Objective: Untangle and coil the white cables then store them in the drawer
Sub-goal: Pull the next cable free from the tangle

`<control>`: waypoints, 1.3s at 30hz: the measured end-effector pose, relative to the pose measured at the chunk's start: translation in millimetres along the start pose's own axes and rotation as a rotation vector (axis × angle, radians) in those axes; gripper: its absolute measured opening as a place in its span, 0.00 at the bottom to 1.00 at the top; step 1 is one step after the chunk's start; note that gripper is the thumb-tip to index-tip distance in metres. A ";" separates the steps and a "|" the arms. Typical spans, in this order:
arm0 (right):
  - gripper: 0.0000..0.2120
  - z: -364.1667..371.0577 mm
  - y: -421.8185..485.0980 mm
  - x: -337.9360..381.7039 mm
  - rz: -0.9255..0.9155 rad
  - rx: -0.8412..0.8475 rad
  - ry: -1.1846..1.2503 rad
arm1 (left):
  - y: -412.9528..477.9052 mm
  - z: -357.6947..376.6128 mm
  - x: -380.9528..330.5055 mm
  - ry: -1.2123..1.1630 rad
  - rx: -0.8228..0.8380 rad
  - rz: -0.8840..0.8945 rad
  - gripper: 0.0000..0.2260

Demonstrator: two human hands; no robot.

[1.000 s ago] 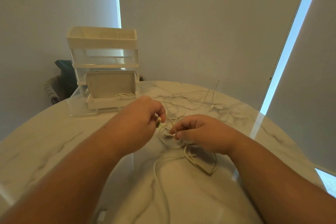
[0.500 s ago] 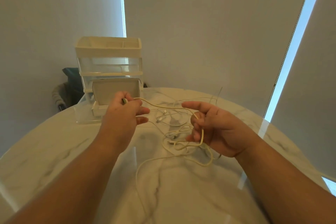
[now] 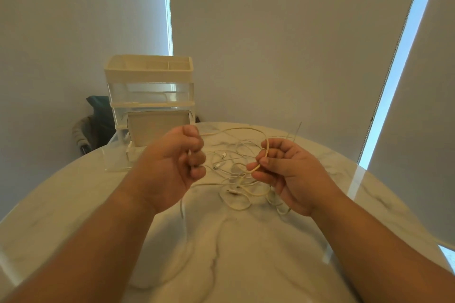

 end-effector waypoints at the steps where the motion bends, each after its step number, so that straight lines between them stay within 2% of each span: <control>1: 0.12 0.2 -0.3 0.5 0.000 -0.007 0.041 | 0.7 0.1 4.2 0.129 -0.013 -0.026 0.11; 4: 0.12 3.3 -0.7 -0.2 0.011 0.014 0.100 | 0.4 5.0 14.6 0.621 -0.035 -0.053 0.19; 6: 0.12 5.4 -1.2 -0.9 0.025 0.038 0.092 | 0.3 9.4 20.4 0.993 -0.033 -0.011 0.17; 8: 0.12 6.1 -1.5 -0.8 0.041 0.049 0.090 | 0.9 13.1 24.9 1.161 -0.034 0.010 0.15; 13: 0.15 8.0 -1.6 0.6 0.083 0.037 0.148 | -0.6 24.6 30.0 1.025 0.073 -0.015 0.10; 15: 0.16 6.9 -1.5 2.5 0.088 0.016 0.152 | -0.4 26.3 29.0 0.958 0.037 0.002 0.07; 19: 0.17 0.0 -0.2 12.3 0.073 -0.025 0.171 | 3.1 14.2 25.1 0.792 -0.082 -0.005 0.10; 23: 0.20 -5.4 -0.6 18.4 0.086 -0.027 0.167 | 6.4 9.6 20.0 0.606 -0.167 0.012 0.07; 26: 0.24 -4.2 -1.5 17.3 0.120 -0.001 0.195 | 3.7 12.3 16.5 0.443 -0.170 0.005 0.05; 28: 0.23 -3.2 -1.6 17.4 0.124 0.001 0.224 | -0.2 15.8 16.1 0.553 -0.084 -0.005 0.04; 31: 0.21 -3.1 -1.5 17.1 0.124 -0.011 0.268 | -6.7 25.8 25.0 0.843 0.093 -0.103 0.15; 33: 0.21 -2.9 -1.8 16.2 0.129 -0.014 0.277 | -7.7 33.4 34.1 0.916 0.149 -0.135 0.15; 37: 0.22 -4.2 -3.4 17.0 0.119 -0.021 0.242 | -0.1 30.4 36.8 1.082 -0.014 -0.002 0.02; 39: 0.22 -6.7 -4.2 18.9 0.112 -0.019 0.216 | 1.4 22.2 30.7 1.087 -0.115 0.019 0.03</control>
Point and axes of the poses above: each hand's wrist, its own y-axis towards the middle knuckle, its own z-axis out of the palm, x = y × z, the point moved 3 cm from there along y, towards the middle knuckle, and after that the axes turned 12 degrees about y, right-handed, at the moved point
